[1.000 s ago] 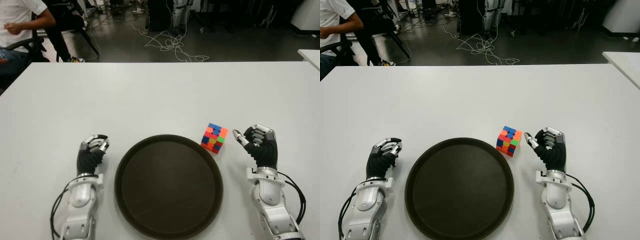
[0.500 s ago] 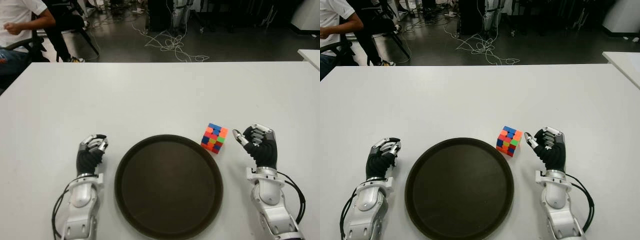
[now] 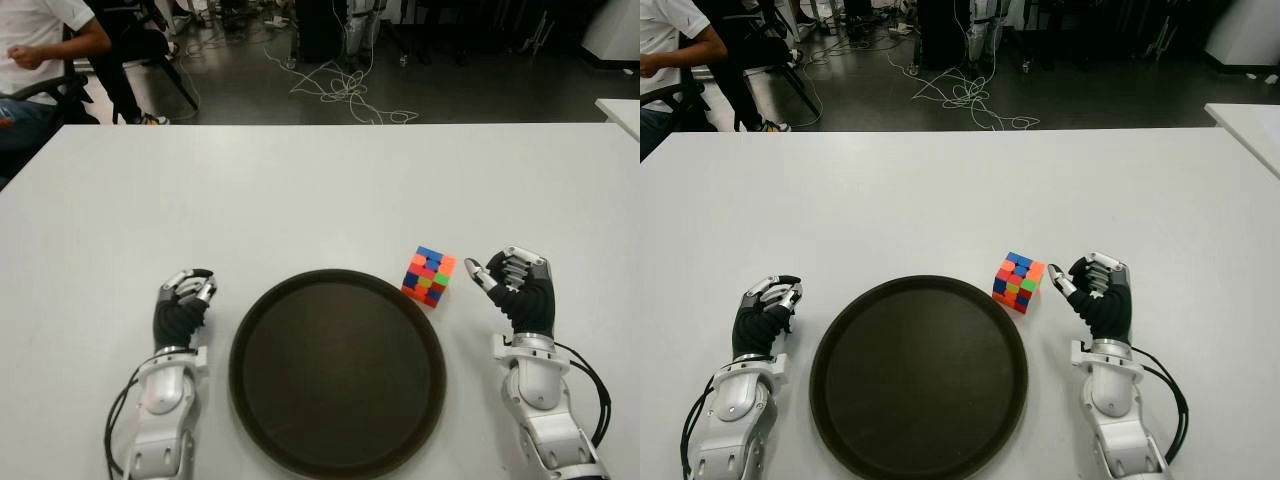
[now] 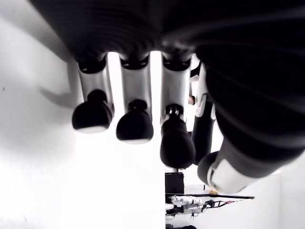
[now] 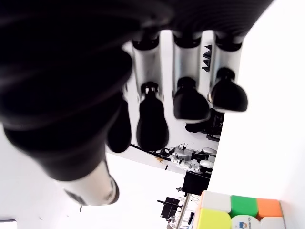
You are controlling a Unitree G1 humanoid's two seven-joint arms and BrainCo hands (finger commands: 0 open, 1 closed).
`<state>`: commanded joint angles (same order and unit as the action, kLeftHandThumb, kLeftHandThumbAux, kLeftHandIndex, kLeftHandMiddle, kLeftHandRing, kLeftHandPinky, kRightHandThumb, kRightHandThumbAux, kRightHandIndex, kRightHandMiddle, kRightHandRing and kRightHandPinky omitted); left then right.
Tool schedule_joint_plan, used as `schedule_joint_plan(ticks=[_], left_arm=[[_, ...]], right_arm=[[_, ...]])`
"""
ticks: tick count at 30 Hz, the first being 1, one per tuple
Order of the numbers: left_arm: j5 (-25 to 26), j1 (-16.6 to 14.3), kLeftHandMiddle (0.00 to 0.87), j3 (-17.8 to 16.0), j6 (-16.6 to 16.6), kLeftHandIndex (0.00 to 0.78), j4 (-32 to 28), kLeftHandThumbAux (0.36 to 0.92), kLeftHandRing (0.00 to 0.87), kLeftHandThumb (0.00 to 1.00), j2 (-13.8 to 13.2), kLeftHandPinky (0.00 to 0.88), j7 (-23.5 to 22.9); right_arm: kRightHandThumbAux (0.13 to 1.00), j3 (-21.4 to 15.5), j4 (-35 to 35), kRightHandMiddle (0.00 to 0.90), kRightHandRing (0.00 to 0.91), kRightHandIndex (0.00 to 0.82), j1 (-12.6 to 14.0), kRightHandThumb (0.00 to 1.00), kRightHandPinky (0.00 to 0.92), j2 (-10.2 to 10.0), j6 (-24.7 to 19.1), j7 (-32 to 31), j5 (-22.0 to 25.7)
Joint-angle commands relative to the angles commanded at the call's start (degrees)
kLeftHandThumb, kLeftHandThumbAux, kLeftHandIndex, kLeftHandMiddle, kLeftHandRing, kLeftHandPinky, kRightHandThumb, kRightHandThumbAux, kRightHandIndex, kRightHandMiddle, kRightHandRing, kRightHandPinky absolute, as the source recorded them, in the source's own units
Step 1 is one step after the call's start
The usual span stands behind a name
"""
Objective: Pick up the Rubik's Cube and put it in the plate
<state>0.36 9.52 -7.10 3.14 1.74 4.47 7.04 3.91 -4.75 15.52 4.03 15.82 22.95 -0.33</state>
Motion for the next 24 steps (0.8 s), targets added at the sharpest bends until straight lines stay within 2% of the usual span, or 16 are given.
schedule_joint_plan(ticks=[7,8,9,10,11,15,18,24], left_arm=[[0.0,0.1,0.794,0.2,0.0,0.444,-0.2,0.705,0.823,0.71,0.1,0.824,0.2],[0.1,0.1,0.794,0.2,0.1,0.444,-0.2,0.705,0.823,0.71,0.2,0.823,0.3],[0.1,0.1,0.794,0.2,0.2,0.444,-0.3,0.706,0.821,0.71,0.3,0.821,0.3],[0.2,0.1,0.793,0.2,0.3,0.444,-0.4,0.706,0.821,0.709,0.4,0.82,0.4],[0.2,0.1,0.792,0.2,0.3,0.444,-0.4,0.706,0.819,0.709,0.4,0.819,0.5],[0.3,0.2,0.791,0.4,0.4,0.443,-0.8,0.706,0.815,0.708,0.7,0.815,0.7],[0.3,0.4,0.792,0.5,0.5,0.443,-1.2,0.706,0.815,0.708,0.7,0.815,0.7],[0.5,0.5,0.793,0.7,0.2,0.443,-1.1,0.707,0.817,0.708,0.6,0.816,0.5]], right_arm=[[0.839,0.4,0.9,0.785,0.815,0.661,-0.2,0.147,0.815,0.6,-1.2,0.5,-2.3],[0.833,0.6,1.1,0.755,0.784,0.632,-0.3,0.117,0.778,0.9,-1.6,0.7,-3.3],[0.818,0.7,1.3,0.681,0.705,0.564,-0.4,0.086,0.686,1.1,-1.9,0.8,-4.0],[0.813,0.9,1.5,0.654,0.677,0.54,-0.5,0.075,0.653,1.6,-2.3,0.9,-5.3],[0.798,1.0,1.7,0.566,0.586,0.461,-0.6,0.058,0.562,1.9,-2.5,1.0,-6.0],[0.775,1.2,2.8,0.356,0.368,0.268,-1.2,0.041,0.369,3.3,-3.6,0.2,-9.0],[0.773,1.1,3.5,0.268,0.275,0.188,-1.4,0.043,0.286,3.8,-4.1,-0.7,-9.8],[0.804,1.4,5.5,0.112,0.112,0.064,-1.4,0.008,0.134,6.3,-4.1,-3.9,-12.9]])
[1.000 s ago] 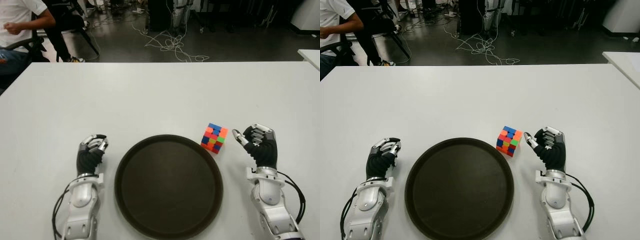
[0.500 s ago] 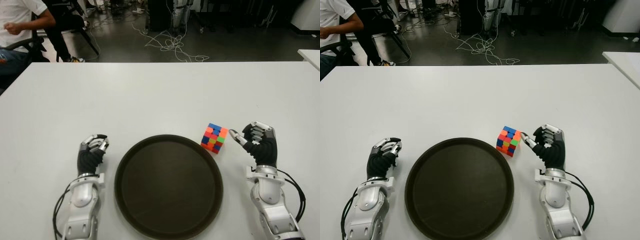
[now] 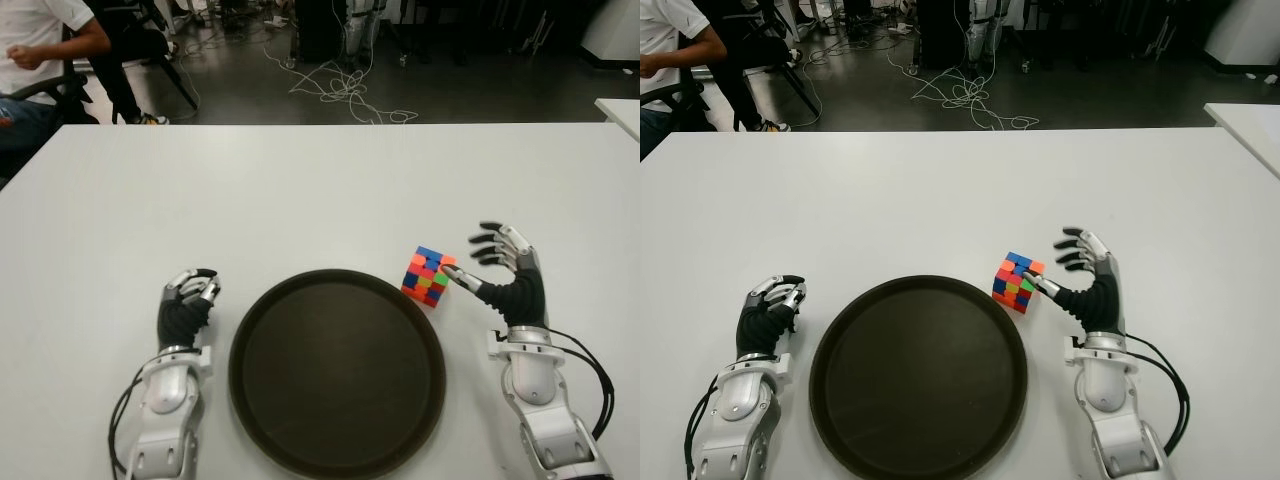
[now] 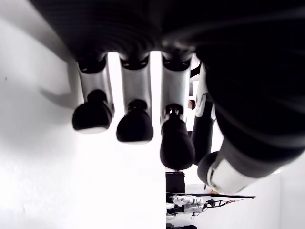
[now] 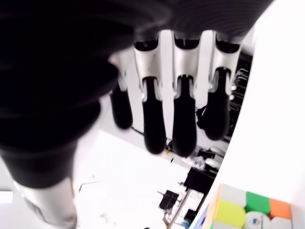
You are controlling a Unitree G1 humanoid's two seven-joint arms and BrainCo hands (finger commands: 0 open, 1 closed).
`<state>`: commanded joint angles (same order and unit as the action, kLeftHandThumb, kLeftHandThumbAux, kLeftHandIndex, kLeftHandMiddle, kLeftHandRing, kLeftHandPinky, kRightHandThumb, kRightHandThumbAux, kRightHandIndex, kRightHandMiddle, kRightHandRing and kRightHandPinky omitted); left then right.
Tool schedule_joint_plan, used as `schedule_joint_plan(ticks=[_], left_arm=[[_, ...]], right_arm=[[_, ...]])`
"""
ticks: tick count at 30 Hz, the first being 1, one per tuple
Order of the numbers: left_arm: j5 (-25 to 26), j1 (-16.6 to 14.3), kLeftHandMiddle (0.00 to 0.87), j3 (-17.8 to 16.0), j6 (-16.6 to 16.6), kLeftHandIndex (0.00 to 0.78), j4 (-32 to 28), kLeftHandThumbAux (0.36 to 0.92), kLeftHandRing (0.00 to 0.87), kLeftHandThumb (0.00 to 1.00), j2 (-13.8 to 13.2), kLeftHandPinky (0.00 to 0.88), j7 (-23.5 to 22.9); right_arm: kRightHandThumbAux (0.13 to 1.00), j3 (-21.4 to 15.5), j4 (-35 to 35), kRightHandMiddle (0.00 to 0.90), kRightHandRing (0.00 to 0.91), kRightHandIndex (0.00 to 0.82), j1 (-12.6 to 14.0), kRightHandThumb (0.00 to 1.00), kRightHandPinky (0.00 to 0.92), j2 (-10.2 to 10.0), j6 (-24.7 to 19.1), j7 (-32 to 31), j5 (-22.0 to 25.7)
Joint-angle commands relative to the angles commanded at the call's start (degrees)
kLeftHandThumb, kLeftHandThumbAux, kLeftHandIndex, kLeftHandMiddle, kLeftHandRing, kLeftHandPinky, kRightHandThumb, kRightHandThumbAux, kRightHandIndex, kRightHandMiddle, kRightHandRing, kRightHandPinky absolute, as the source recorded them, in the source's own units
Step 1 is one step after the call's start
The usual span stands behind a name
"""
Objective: Pick up the Rubik's Cube and put it in the plate
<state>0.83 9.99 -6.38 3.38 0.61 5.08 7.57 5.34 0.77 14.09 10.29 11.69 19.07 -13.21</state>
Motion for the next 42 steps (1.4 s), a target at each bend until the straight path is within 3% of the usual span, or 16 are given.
schedule_joint_plan(ticks=[8,32,38,42], left_arm=[[-0.1,0.0,0.792,0.5,-0.4,0.443,0.3,0.707,0.816,0.708,-0.1,0.817,0.0],[0.2,0.1,0.795,1.4,-2.3,0.444,0.8,0.706,0.812,0.708,0.6,0.811,0.4],[1.0,0.1,0.787,1.3,-2.4,0.443,0.6,0.707,0.809,0.707,1.7,0.811,1.1],[1.3,-0.1,0.786,1.0,-2.9,0.443,1.1,0.707,0.809,0.707,2.2,0.814,1.1]], right_arm=[[0.838,-0.1,2.0,0.051,0.059,0.011,-0.3,0.0,0.089,1.2,-1.2,-4.3,-2.6],[0.853,-1.5,5.6,0.022,0.034,0.0,-3.0,0.0,0.064,2.1,-5.8,-13.6,-7.2],[0.833,-0.6,7.1,0.03,0.047,0.0,-5.0,0.0,0.077,4.4,-8.8,-17.6,-10.9],[0.805,0.3,10.5,0.044,0.064,0.0,-6.8,0.0,0.094,5.6,-13.7,-21.9,-14.4]])
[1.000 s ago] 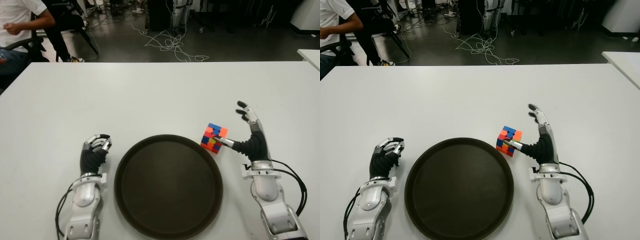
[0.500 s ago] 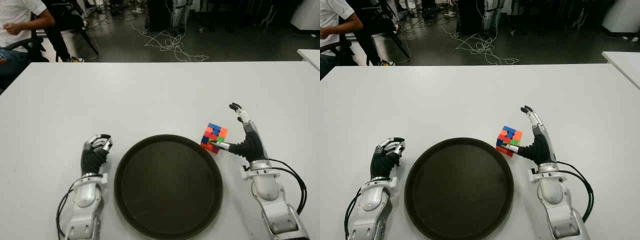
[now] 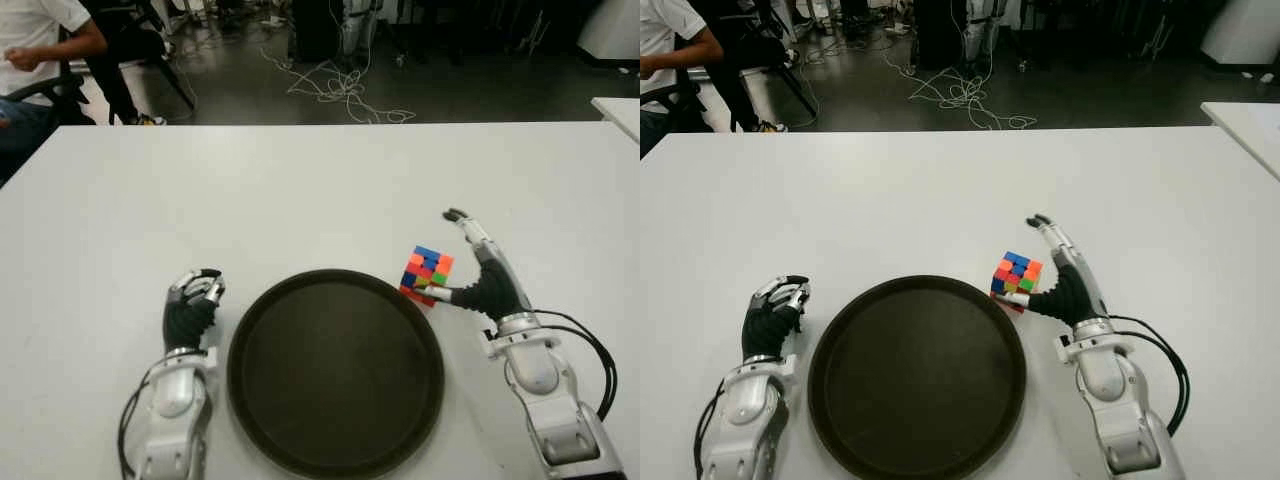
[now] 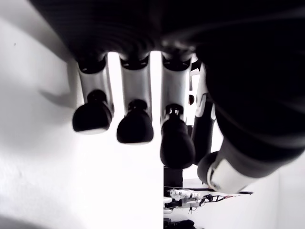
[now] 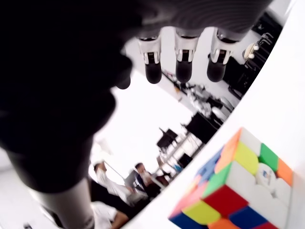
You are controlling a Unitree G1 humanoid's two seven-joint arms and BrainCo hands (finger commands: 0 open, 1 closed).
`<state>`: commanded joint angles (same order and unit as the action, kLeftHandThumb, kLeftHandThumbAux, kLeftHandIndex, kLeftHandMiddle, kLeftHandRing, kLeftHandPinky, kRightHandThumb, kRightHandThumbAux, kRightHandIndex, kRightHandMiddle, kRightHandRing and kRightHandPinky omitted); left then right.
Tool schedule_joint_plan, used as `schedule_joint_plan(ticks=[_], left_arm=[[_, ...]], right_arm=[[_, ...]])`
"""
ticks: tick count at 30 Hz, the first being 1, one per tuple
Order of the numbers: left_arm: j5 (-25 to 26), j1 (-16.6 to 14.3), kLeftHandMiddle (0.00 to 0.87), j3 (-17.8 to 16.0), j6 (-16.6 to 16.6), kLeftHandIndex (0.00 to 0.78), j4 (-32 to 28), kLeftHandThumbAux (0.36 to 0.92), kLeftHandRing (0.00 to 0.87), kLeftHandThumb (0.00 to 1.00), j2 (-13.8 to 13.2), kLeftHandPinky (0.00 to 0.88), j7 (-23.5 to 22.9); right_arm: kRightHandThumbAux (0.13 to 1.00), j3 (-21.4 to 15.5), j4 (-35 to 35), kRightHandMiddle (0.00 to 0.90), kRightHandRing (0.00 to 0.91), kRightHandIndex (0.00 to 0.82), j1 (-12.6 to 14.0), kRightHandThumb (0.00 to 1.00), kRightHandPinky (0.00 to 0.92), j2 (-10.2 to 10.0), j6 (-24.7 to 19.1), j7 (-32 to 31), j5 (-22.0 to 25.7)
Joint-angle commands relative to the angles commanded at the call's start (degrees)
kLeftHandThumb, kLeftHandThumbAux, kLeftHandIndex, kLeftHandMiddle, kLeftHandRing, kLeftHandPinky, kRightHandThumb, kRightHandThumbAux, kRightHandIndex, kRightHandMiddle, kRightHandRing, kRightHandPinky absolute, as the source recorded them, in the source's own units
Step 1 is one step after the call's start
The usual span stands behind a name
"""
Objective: Pick up the Rubik's Cube and put it in the plate
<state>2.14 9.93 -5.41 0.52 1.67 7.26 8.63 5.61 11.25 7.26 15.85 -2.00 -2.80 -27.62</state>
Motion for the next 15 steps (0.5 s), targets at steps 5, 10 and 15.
schedule_joint_plan(ticks=[5,10,15], left_arm=[[0.2,0.0,0.788,-0.2,-1.0,0.443,0.3,0.707,0.812,0.707,0.5,0.819,-0.1],[0.1,-0.2,0.793,-0.3,-1.2,0.444,0.8,0.707,0.815,0.707,0.3,0.819,-0.4],[-0.1,-0.2,0.795,-0.3,-1.1,0.444,1.1,0.706,0.815,0.708,0.1,0.819,-0.5]], right_arm=[[0.763,1.1,3.8,0.057,0.081,0.0,-1.2,0.0,0.114,1.7,-4.9,-4.0,-3.6],[0.73,2.5,5.4,0.075,0.097,0.0,-3.1,0.0,0.122,2.8,-8.3,-6.4,-6.2],[0.7,3.2,6.7,0.081,0.094,0.0,-4.5,0.0,0.115,3.6,-10.5,-8.7,-7.4]])
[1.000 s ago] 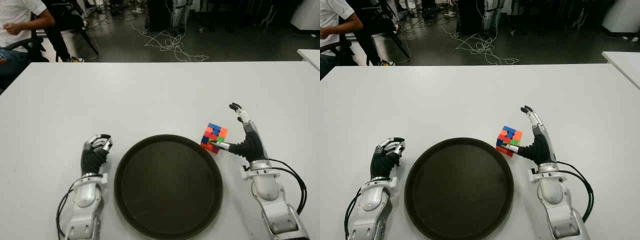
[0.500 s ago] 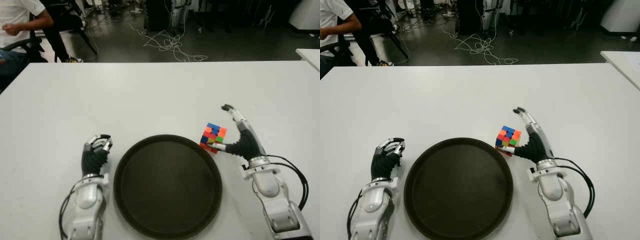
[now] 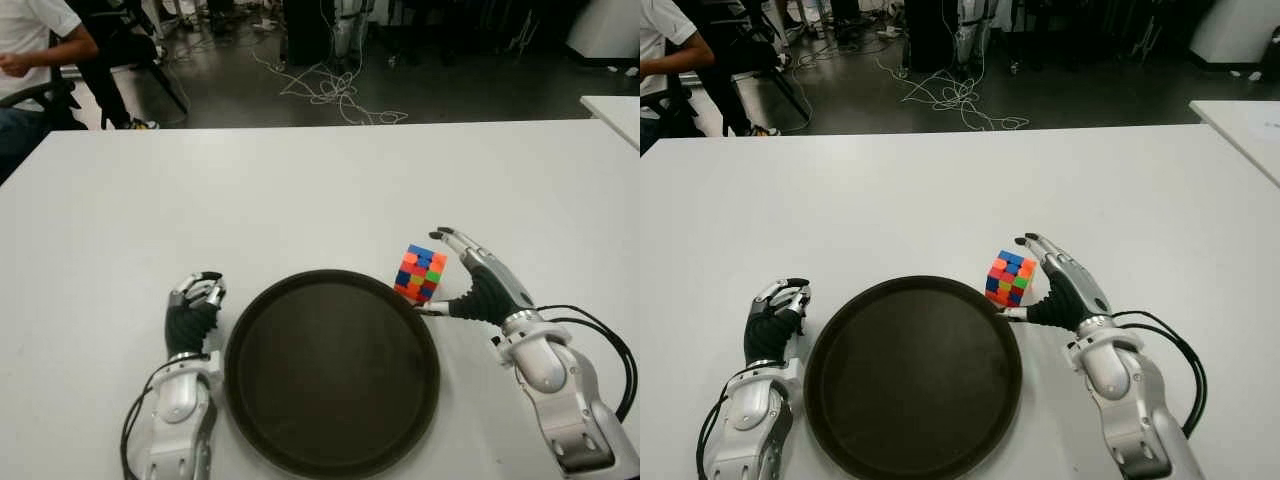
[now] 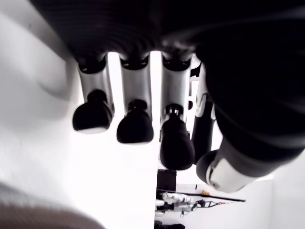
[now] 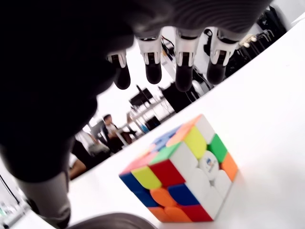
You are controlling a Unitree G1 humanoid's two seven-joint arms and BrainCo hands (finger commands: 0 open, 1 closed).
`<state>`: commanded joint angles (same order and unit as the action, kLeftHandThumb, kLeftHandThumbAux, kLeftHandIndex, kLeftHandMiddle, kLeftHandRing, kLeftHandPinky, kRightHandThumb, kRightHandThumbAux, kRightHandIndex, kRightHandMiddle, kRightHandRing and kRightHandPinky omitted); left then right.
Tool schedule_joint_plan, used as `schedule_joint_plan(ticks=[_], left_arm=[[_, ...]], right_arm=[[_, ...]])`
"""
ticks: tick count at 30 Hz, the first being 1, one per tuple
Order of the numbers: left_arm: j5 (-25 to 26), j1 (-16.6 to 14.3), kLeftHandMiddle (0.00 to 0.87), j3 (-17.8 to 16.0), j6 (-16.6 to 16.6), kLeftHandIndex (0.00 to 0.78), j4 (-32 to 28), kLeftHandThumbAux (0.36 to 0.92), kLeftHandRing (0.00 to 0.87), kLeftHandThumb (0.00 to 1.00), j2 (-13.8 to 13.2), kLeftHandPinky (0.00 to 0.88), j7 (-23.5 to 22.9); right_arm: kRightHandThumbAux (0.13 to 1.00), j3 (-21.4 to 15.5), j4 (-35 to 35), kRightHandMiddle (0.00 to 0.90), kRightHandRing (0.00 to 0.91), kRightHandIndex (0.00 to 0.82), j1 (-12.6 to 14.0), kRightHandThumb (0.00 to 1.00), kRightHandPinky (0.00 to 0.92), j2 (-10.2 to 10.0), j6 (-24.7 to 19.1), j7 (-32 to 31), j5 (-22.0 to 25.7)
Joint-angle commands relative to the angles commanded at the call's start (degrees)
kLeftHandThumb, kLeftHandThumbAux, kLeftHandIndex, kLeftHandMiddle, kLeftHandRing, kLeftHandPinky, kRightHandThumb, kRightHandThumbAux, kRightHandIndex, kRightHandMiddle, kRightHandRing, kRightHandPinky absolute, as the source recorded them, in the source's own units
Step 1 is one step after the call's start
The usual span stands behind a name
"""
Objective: Pick up the Rubik's Cube and put it in the plate
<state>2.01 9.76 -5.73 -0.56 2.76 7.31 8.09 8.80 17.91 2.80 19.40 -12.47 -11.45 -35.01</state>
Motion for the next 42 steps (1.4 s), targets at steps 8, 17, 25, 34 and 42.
schedule_joint_plan(ticks=[8,17,25,34,42], left_arm=[[-0.7,0.0,0.795,0.2,0.4,0.444,-0.1,0.706,0.816,0.707,-0.1,0.818,0.5],[-2.0,0.2,0.796,0.7,0.7,0.444,-0.7,0.706,0.815,0.706,-0.3,0.818,1.0],[-1.9,0.1,0.792,0.5,1.2,0.444,-0.6,0.706,0.815,0.707,-0.3,0.82,1.0],[-1.9,0.3,0.793,0.7,2.1,0.444,-1.3,0.706,0.819,0.708,-0.2,0.825,0.9],[-1.6,0.2,0.796,0.4,1.6,0.444,-1.0,0.706,0.819,0.707,0.2,0.822,1.1]], right_arm=[[0.677,1.2,1.0,0.073,0.064,0.0,-2.9,0.0,0.082,1.9,-3.2,-4.4,-2.4],[0.688,3.0,2.8,0.056,0.049,0.0,-6.5,0.0,0.043,4.9,-5.8,-10.8,-4.7],[0.718,3.2,2.5,0.057,0.064,0.0,-8.5,0.0,0.002,6.7,-4.0,-12.4,-3.8],[0.733,3.9,3.7,0.05,0.077,0.0,-11.2,0.0,0.0,7.1,-7.3,-15.9,-5.0],[0.749,3.3,2.9,0.05,0.085,0.0,-12.4,0.0,0.0,7.9,-3.8,-14.4,-3.9]])
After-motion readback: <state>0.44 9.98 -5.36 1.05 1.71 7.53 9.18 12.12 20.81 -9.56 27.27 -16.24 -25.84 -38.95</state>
